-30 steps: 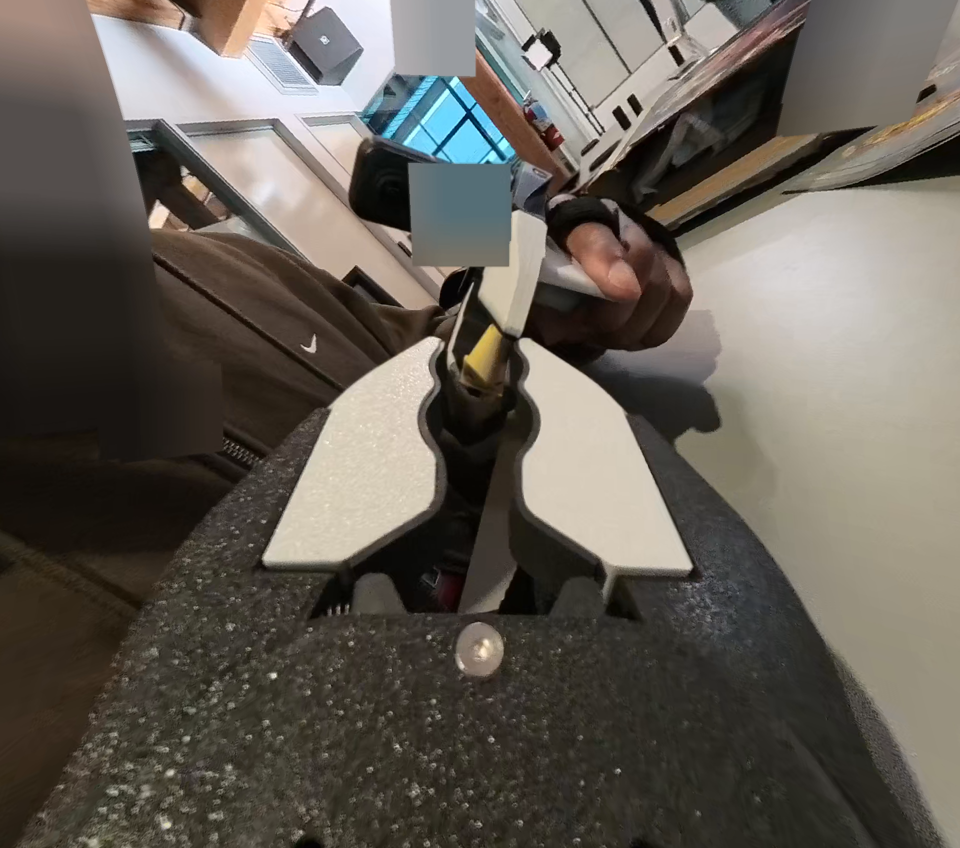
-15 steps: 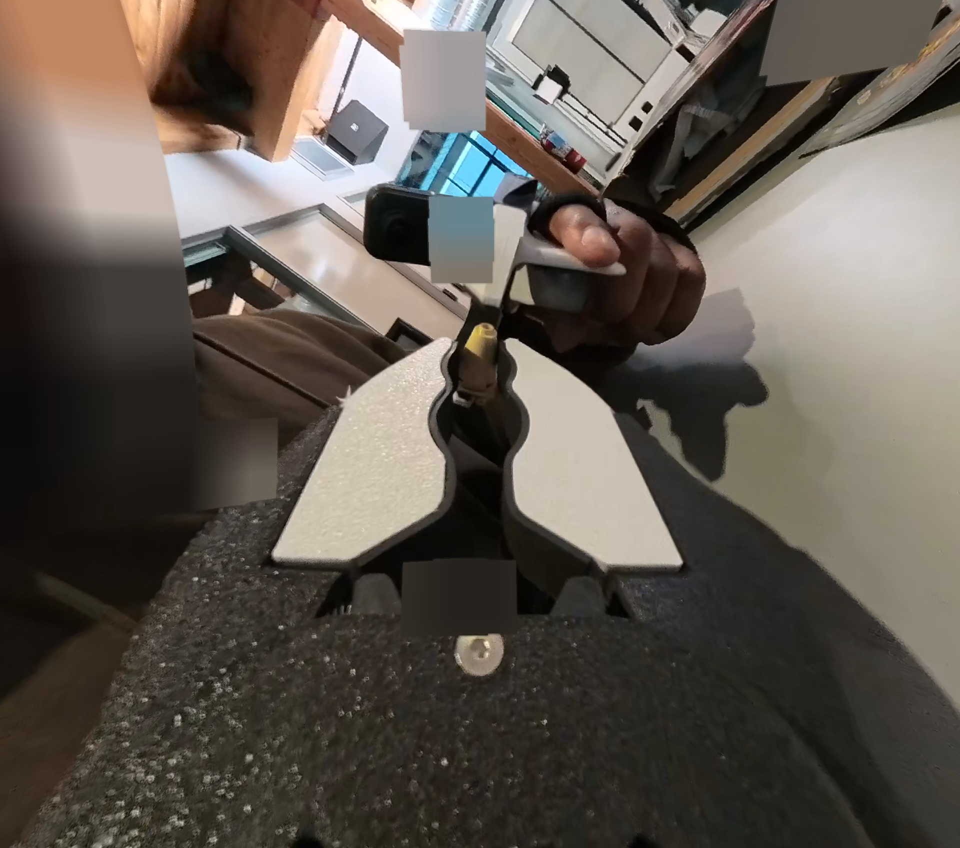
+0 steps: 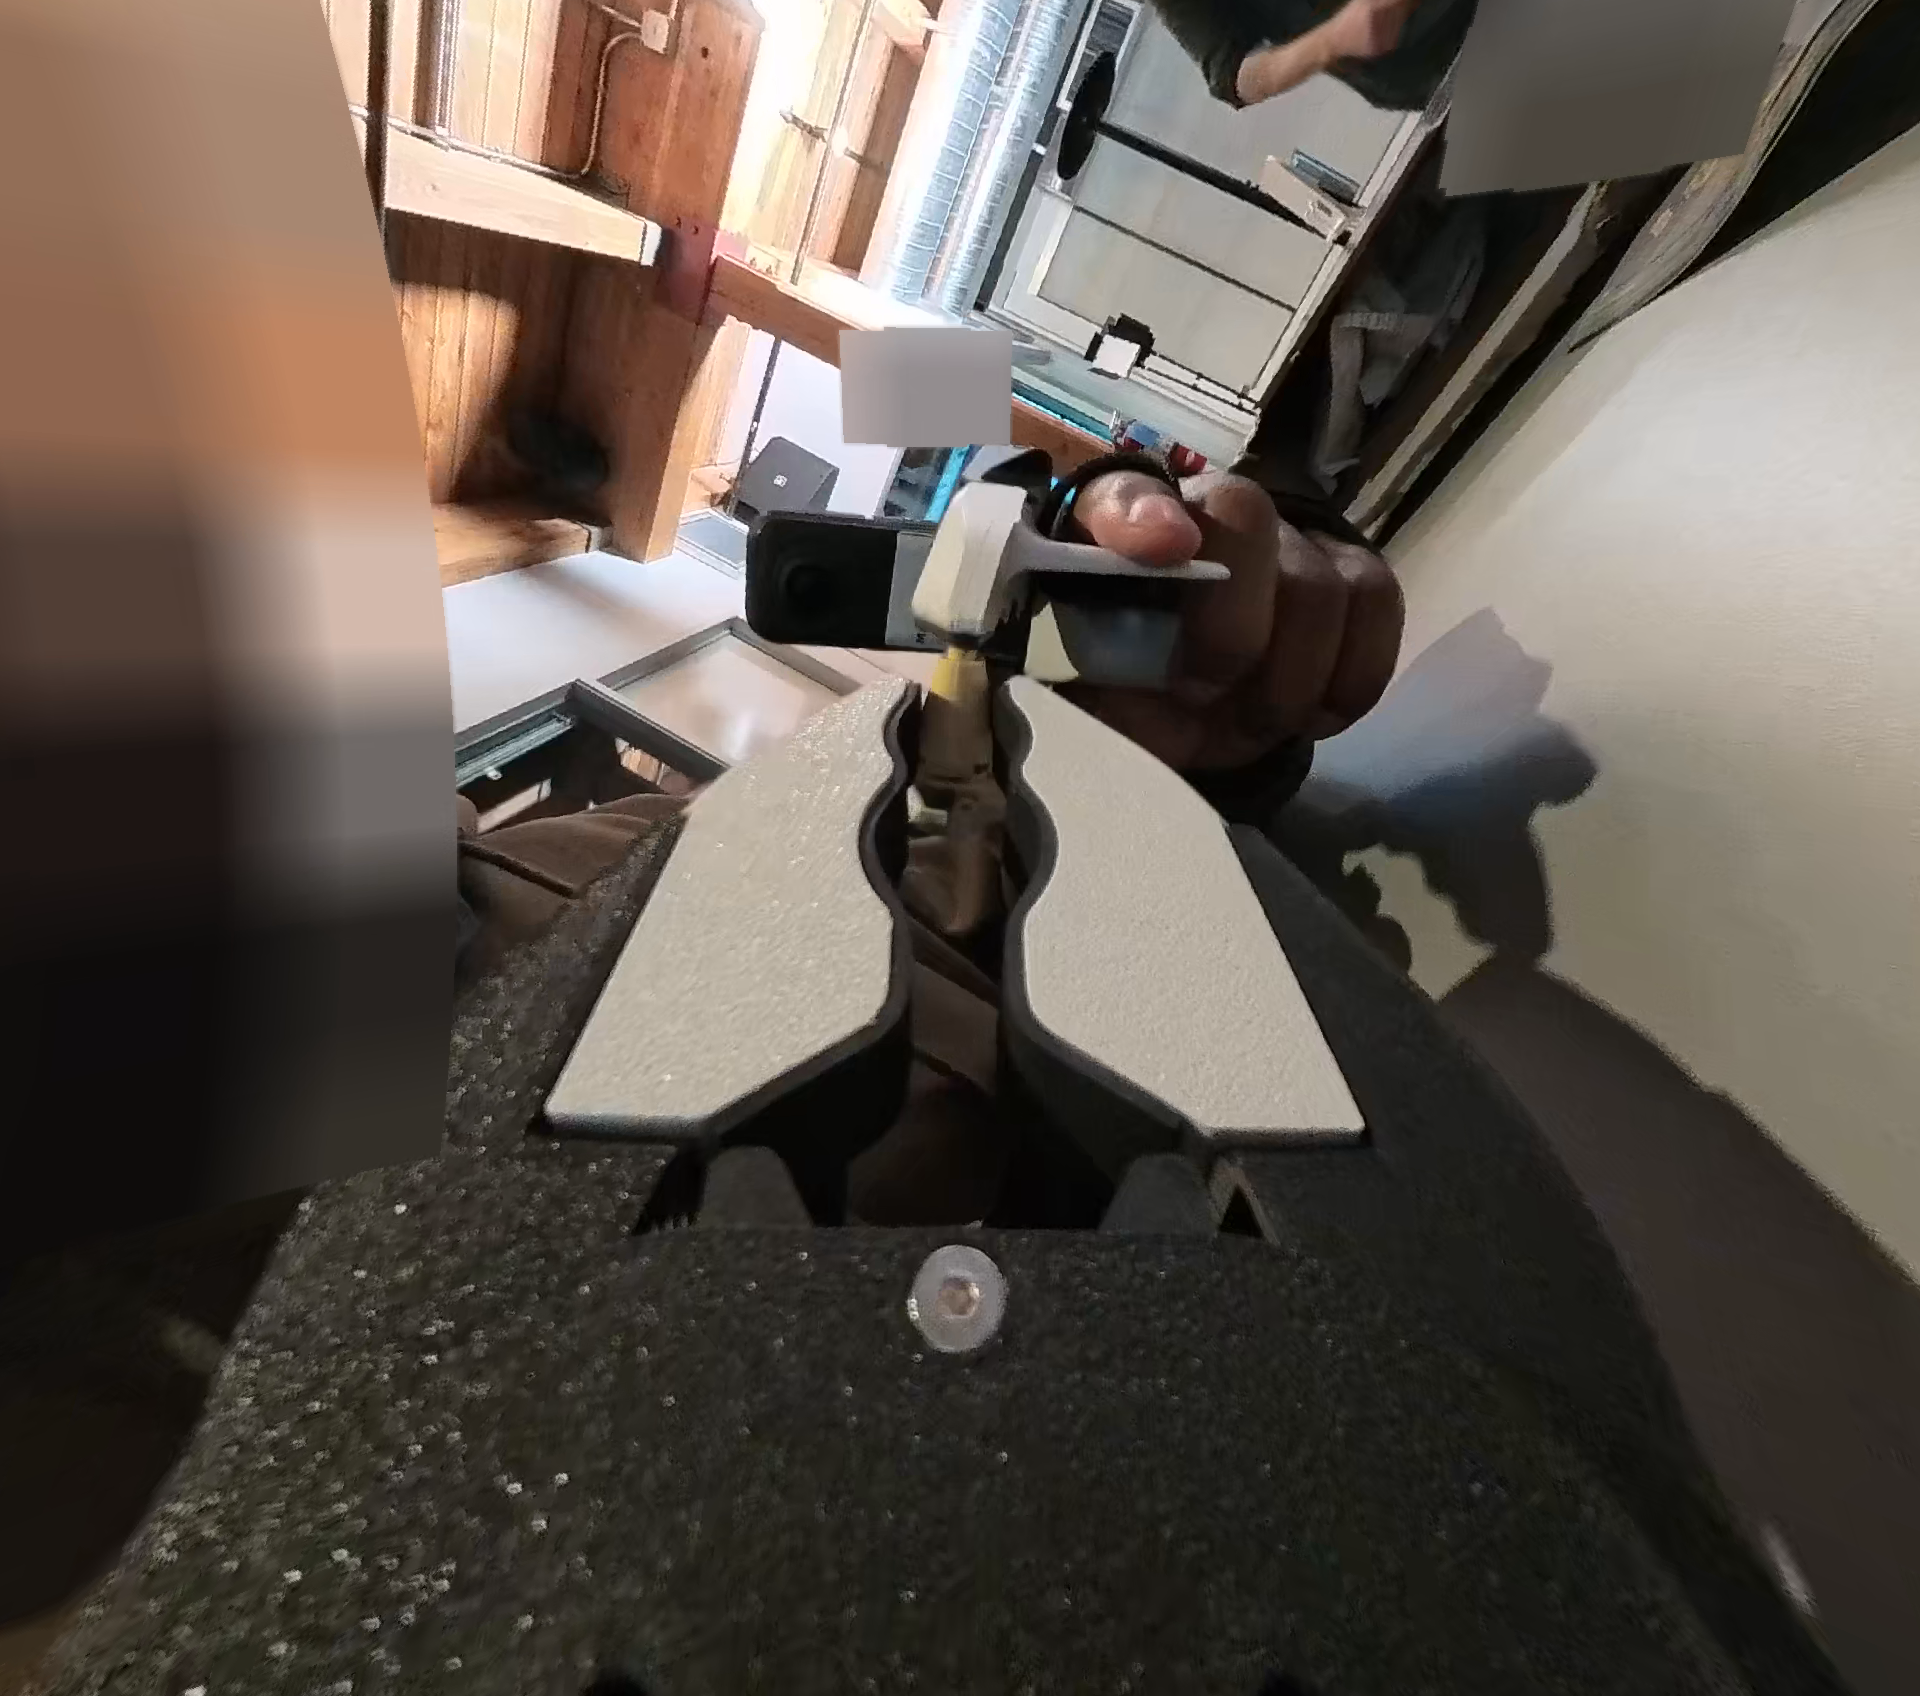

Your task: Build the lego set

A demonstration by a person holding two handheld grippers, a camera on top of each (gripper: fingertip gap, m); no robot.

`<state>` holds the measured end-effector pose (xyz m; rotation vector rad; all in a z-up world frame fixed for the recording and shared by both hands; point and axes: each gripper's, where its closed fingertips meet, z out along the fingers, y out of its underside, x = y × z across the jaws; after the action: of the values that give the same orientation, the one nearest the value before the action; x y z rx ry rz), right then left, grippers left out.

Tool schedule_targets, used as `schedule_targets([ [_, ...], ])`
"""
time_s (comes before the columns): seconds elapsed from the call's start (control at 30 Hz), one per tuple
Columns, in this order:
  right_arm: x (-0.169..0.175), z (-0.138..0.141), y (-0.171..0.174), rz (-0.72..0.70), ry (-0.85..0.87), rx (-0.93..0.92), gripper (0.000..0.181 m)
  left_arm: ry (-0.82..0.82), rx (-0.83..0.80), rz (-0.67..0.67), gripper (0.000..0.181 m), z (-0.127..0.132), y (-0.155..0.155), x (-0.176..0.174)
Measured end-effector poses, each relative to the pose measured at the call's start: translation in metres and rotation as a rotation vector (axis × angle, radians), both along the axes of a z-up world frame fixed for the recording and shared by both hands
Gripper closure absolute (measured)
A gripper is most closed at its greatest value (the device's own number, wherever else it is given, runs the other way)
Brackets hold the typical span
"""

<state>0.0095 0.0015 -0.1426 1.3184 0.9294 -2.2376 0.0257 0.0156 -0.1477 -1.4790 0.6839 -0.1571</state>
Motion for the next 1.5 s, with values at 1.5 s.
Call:
schedule_targets([
  [1.5, -0.006, 0.015, 0.004, -0.215, 0.324, 0.704, 0.159, -0.551, -0.014, -0.055, 0.151, 0.028, -0.008, -0.017],
])
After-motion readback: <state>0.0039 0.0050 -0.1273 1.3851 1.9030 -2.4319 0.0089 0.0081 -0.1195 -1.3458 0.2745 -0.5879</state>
